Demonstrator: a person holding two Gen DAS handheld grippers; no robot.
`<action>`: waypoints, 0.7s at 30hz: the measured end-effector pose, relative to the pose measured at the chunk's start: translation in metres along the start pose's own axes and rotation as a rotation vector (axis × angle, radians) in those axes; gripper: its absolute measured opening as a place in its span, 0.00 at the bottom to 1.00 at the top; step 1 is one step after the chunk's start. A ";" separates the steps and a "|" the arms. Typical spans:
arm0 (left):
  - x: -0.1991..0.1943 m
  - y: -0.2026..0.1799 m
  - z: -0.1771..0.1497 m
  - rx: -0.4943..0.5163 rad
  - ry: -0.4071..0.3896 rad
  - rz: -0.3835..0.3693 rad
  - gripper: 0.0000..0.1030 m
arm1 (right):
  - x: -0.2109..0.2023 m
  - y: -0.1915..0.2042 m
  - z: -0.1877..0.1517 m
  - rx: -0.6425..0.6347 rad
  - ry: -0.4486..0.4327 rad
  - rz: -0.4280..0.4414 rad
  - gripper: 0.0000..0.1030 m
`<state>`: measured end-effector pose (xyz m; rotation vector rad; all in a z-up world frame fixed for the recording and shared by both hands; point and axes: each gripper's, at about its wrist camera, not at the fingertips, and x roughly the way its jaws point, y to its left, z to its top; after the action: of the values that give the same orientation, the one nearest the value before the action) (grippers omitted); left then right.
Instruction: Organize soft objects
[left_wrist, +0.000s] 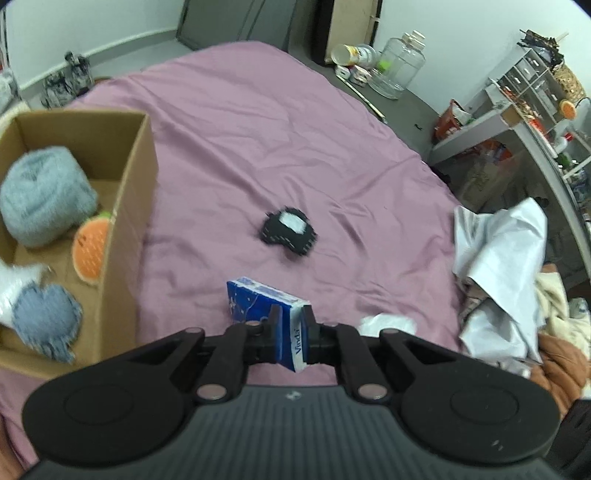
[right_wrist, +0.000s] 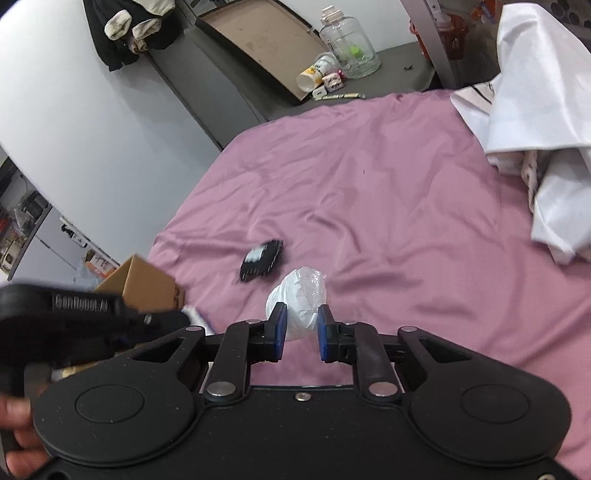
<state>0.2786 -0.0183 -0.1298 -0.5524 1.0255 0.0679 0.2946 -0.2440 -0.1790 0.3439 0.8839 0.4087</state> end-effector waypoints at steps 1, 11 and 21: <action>0.000 0.000 -0.002 -0.004 0.013 -0.015 0.08 | -0.003 0.000 -0.005 0.001 0.009 0.003 0.17; -0.001 0.012 -0.017 0.031 0.046 0.038 0.09 | 0.010 0.024 -0.029 -0.041 0.092 0.077 0.17; 0.008 0.020 -0.013 0.075 0.034 0.111 0.38 | 0.025 0.042 -0.040 -0.098 0.146 0.102 0.17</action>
<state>0.2664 -0.0085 -0.1500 -0.4296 1.0873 0.1182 0.2684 -0.1912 -0.1999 0.2718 0.9876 0.5751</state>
